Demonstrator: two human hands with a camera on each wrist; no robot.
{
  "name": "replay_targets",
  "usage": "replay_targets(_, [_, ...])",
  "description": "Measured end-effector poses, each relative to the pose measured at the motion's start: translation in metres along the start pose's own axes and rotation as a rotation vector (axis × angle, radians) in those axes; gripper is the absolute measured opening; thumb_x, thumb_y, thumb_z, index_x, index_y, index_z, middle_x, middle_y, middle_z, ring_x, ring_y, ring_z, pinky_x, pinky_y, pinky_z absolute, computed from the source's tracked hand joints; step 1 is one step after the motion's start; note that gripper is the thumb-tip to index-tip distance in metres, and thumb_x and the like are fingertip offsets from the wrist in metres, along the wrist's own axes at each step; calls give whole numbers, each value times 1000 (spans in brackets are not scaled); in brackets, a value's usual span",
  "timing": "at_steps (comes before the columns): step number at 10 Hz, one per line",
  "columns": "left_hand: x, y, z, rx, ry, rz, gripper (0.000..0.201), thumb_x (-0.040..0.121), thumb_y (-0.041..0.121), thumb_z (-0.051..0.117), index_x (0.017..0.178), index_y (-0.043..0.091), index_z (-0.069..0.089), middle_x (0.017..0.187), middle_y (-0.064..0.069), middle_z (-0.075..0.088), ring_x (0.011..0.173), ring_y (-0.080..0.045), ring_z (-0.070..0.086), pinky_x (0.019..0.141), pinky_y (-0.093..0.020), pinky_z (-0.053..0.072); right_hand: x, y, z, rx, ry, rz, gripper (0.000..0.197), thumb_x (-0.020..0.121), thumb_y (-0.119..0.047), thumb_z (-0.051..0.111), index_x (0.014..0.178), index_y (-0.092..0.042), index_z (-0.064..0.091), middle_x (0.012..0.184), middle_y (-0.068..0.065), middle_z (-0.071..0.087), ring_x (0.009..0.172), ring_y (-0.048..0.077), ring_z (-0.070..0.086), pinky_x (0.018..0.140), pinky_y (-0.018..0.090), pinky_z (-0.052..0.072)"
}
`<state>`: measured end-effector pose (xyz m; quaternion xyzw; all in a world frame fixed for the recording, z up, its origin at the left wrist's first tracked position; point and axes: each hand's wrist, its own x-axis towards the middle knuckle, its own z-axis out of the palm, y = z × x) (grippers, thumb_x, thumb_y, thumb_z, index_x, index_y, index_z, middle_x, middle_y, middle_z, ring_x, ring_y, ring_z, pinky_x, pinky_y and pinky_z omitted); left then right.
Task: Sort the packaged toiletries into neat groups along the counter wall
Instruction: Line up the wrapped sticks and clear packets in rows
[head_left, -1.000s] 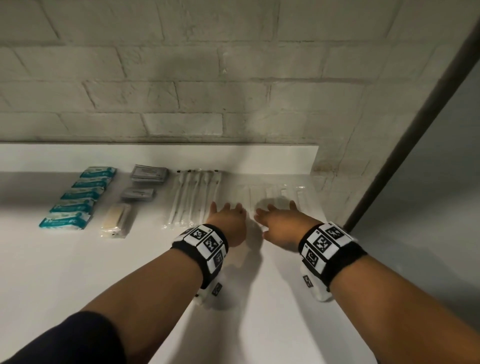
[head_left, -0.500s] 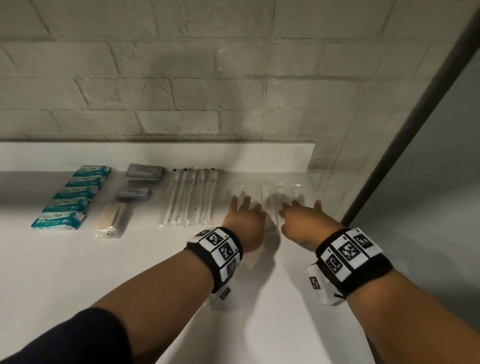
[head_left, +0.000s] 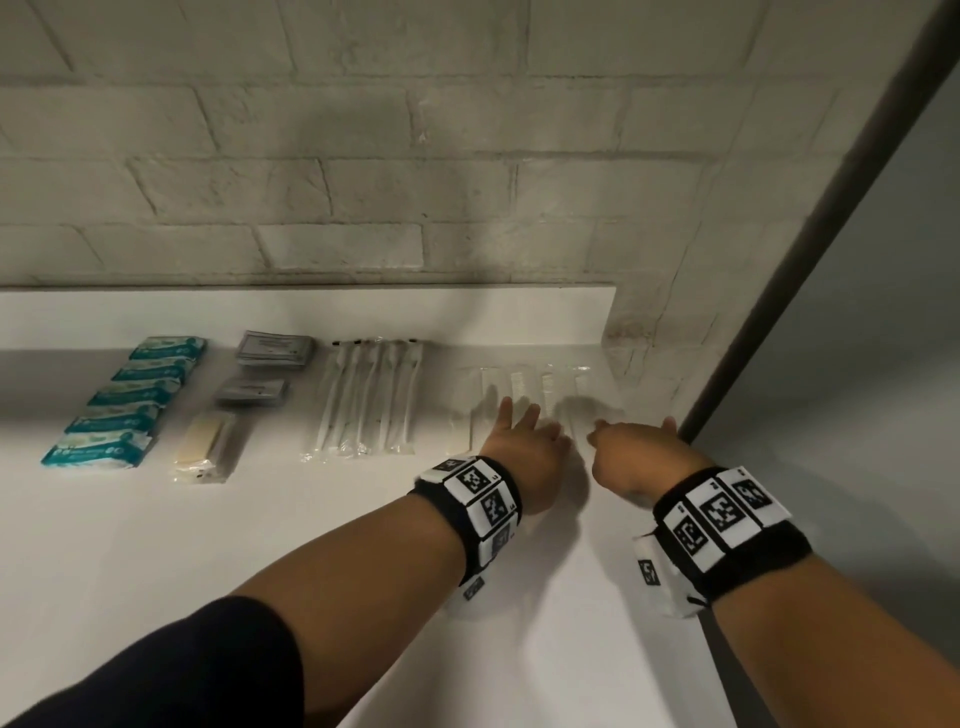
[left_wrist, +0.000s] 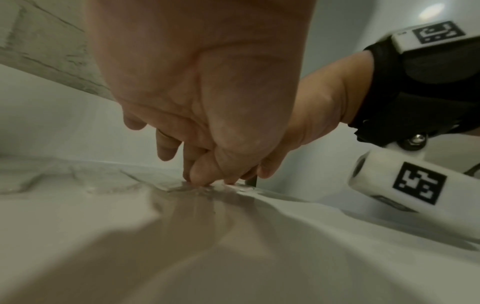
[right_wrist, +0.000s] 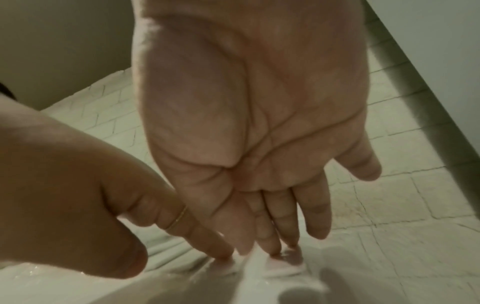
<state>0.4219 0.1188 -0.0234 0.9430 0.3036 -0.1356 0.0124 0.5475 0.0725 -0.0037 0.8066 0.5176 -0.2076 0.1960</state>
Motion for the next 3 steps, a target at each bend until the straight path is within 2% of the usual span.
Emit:
replay_targets(1, [-5,-1,2,-31,53,-25,63,87,13,43,148,16,30,157,-5,26,147,-32,8,115,-57,-5,-11,3,0,37,69,-54,58,91,-13,37,149,-18,30,156,3,28,139,26,33,118,53,8])
replay_targets(2, [-30,-7,-2,-91,113,-7,66,87,10,40,151,17,24,159,-4,22,149,-27,7,119,-54,-3,-36,12,2,191,118,-138,56,94,-16,39,149,-22,29,158,-1,23,140,22,33,116,38,24])
replay_targets(3, [-70,-18,3,-188,203,-9,62,91,13,39,151,24,25,158,2,25,148,-21,13,121,-43,4,-68,19,19,320,119,-215,50,98,-29,40,147,-28,32,153,-5,32,136,16,38,108,27,33])
